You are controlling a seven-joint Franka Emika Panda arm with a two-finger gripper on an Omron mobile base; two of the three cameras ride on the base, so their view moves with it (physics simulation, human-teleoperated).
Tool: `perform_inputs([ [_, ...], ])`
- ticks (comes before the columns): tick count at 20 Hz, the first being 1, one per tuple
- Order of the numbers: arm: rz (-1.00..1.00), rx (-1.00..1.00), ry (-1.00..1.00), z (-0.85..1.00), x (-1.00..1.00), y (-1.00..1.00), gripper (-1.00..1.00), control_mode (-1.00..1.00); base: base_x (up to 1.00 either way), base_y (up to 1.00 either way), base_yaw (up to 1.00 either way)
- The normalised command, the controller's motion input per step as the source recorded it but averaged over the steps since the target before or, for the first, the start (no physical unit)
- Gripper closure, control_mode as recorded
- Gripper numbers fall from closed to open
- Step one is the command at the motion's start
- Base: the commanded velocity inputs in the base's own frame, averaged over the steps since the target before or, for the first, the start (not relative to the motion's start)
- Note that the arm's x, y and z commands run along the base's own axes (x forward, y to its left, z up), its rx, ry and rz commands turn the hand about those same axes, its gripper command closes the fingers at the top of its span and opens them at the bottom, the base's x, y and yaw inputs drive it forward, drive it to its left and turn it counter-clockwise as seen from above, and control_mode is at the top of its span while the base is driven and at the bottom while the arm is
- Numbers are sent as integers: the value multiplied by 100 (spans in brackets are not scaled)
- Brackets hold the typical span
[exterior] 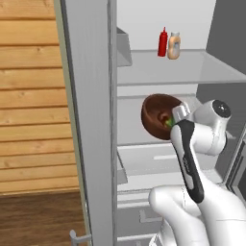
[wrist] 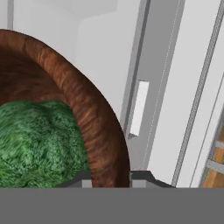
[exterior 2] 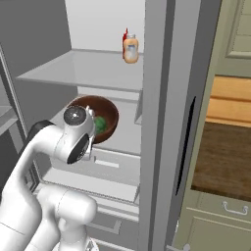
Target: Pick the chicken drumstick and broccoli from their plates and place them in the bowl. Then put the bowl in the fridge.
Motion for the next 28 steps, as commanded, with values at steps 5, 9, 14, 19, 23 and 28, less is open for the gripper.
perform_inputs([
  [5,0,0,0,-42,70,-4,100,-100,0,0,0],
  [9,0,0,5,-26,56,-5,100,-100,0,0,0],
  [14,0,0,0,-18,26,-6,100,-100,0,0,0],
  [19,0,0,-9,-7,11,0,-100,-100,0,0,0],
  [23,0,0,-18,1,0,0,-100,-100,0,0,0],
  [28,1,0,-27,16,-8,2,-100,-100,0,0,0],
])
